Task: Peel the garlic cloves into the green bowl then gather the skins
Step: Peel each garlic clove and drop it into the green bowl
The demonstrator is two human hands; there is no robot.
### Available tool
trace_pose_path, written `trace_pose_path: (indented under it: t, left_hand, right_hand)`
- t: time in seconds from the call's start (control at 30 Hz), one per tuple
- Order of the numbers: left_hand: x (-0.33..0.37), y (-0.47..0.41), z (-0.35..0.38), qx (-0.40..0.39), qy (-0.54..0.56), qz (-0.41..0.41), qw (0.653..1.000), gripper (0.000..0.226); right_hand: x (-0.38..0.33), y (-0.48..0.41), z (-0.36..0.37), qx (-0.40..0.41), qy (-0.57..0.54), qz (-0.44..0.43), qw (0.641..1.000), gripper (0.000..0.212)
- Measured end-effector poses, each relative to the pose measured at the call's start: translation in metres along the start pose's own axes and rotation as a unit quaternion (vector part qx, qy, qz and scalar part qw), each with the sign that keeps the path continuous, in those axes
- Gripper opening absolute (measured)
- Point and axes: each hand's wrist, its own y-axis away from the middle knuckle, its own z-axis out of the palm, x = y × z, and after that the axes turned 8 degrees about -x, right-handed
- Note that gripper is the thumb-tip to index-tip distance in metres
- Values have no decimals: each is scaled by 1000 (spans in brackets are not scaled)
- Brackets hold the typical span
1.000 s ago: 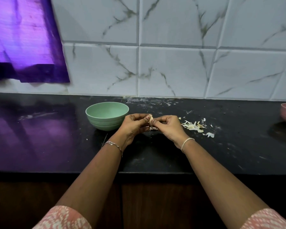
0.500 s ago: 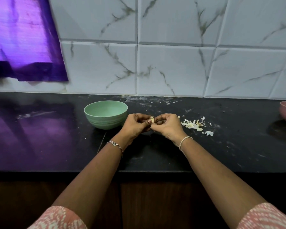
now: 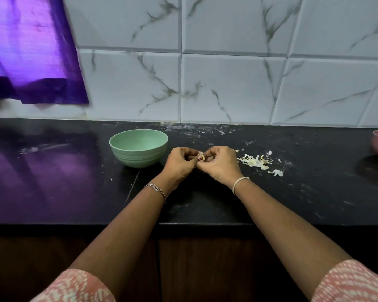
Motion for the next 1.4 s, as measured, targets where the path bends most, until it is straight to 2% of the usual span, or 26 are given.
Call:
trace_pose_path:
  t: [0.13,0.23,0.3,0.37,0.43,0.5,0.77,0.9,1.03,1.1,1.17,1.23,1.4]
  left_hand:
    - [3,3,2,-10,28,-14,999,14]
    - [3,3,0,-10,49,-20,999,13]
    - [3,1,-1,0,55,-25,998,13]
    - [3,0,-1,16,67,-27,997,14]
    - [5,-1,-2,26,88,-31,995,14]
    - [7,-1,-3,29,112,-39,993,14]
    - [7,1,-4,15,136,-25,990,14]
    - [7,1,-4,3,143,-26,989,9]
    - [5,-2,-1,15,86,-20,996,13]
    - [1,-5,-2,46,6,-6,999,14]
    - [-1,-8,-5,92,-70,12,993,14]
    - [1,-7,-6,112,-84,15,990,15]
    - [1,-4,-3,75,-78,7,994,16]
  right_hand:
    - [1,-1,-3,12,30,-24,999,6]
    - [6,-3,-1,0,-11,8,1000,6]
    - [6,-3,-2,-38,-109,52,992,9]
    - [3,-2,-6,-84,-243,94,962,16]
    - [0,1,-10,-120,-301,103,940,13]
    - [0,2,-11,-130,-316,97,935,5]
    - [3,0,-12,-121,-375,105,913,8]
    - [3,0,-10,-103,-366,84,921,8]
    - [5,0,-6,-77,-298,83,948,8]
    - [7,-2,-3,-37,-208,73,975,11]
    - [7,-2,-5,-7,-169,69,983,10]
    - [9,-4,-8,-6,-235,80,969,5]
    - [6,-2,-17,-73,-353,95,928,13]
